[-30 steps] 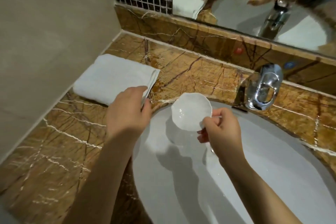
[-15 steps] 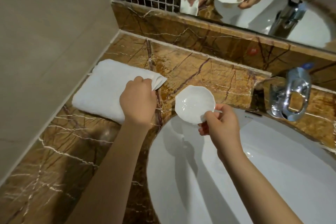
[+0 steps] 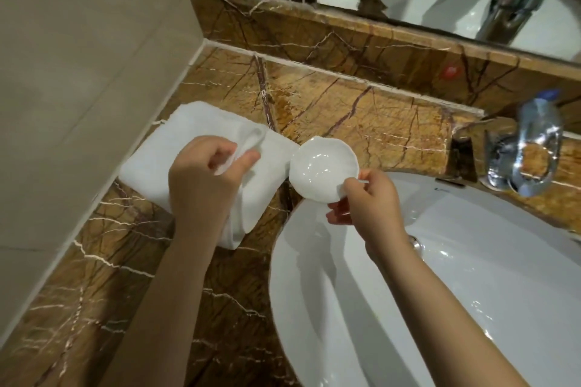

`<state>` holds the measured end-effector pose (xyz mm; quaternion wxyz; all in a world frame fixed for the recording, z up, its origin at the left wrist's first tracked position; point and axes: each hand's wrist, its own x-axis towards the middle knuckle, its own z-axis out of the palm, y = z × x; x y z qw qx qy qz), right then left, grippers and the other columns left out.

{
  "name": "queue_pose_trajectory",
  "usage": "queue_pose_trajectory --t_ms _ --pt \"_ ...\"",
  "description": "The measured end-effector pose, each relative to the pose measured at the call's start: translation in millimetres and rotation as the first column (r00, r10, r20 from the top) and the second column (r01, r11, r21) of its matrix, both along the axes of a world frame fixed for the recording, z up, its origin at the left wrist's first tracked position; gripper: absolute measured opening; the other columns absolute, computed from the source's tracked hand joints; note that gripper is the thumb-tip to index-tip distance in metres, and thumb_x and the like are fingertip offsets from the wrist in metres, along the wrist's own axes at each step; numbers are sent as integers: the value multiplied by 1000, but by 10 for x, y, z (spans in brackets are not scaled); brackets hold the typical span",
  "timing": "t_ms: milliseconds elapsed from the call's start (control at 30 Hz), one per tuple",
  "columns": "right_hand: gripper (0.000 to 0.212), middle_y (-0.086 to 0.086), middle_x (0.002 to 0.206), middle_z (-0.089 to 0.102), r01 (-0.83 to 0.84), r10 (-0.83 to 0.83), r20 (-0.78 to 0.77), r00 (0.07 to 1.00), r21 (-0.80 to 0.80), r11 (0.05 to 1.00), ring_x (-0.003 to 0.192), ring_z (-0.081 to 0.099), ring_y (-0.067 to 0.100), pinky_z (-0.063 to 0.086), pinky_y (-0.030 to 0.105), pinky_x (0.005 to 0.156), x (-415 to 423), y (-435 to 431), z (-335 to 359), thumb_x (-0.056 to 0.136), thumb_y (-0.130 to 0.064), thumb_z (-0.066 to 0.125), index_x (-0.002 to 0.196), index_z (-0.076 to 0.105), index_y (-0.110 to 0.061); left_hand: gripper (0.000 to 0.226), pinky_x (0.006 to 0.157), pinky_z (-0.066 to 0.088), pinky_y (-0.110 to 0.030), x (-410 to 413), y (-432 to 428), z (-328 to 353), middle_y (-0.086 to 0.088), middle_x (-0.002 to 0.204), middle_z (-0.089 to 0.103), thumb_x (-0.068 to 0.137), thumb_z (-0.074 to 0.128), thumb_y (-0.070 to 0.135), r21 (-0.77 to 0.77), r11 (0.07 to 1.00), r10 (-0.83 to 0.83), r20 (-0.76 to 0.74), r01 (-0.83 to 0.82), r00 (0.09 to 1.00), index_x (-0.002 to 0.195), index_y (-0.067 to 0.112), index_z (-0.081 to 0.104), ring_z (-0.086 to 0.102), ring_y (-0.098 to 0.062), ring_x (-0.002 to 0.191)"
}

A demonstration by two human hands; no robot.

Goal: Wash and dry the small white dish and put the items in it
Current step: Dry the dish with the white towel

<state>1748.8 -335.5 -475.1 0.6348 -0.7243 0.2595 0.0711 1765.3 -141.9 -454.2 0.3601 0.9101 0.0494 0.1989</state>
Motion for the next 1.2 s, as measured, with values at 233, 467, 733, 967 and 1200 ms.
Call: queue_pose_trajectory --t_ms 233,467,733,967,1200 --pt "19 17 63 66 -188 193 51 980 -78 979 49 66 26 59 42 51 18 161 173 79 -6 41 89 57 -4 26 74 42 -4 -164 -286 187 -3 99 73 85 63 27 57 991 -130 98 124 987 101 7 70 61 -1 86" --pt "13 9 59 68 -178 198 168 966 -124 976 49 65 23 57 50 54 -27 163 199 76 -8 45 88 49 -13 37 78 58 -37 -234 -352 -49 -10 116 68 92 52 36 344 836 -436 -58 428 898 111 7 67 64 -22 108" --pt "21 -5 57 69 -55 72 182 981 -95 994 51 67 20 55 56 64 -51 187 124 72 -14 42 91 51 -16 31 81 54 -35 -437 -401 -81 -10 102 73 90 53 28 411 854 -376 63 319 925 100 5 70 70 -25 92" --pt "17 -5 61 65 -9 30 223 974 -96 995 55 67 19 57 52 57 -6 169 147 75 -12 45 88 55 -16 28 92 45 -29 -518 -489 -109 -6 104 72 88 57 27 274 915 -338 118 297 934 102 7 70 64 -14 101" --pt "19 -9 51 59 -9 48 221 974 -171 985 47 59 7 57 48 56 128 128 131 82 -8 45 89 56 -23 25 78 45 -6 -560 -461 38 13 92 68 90 53 32 -47 959 -279 43 281 959 98 15 70 59 7 85"
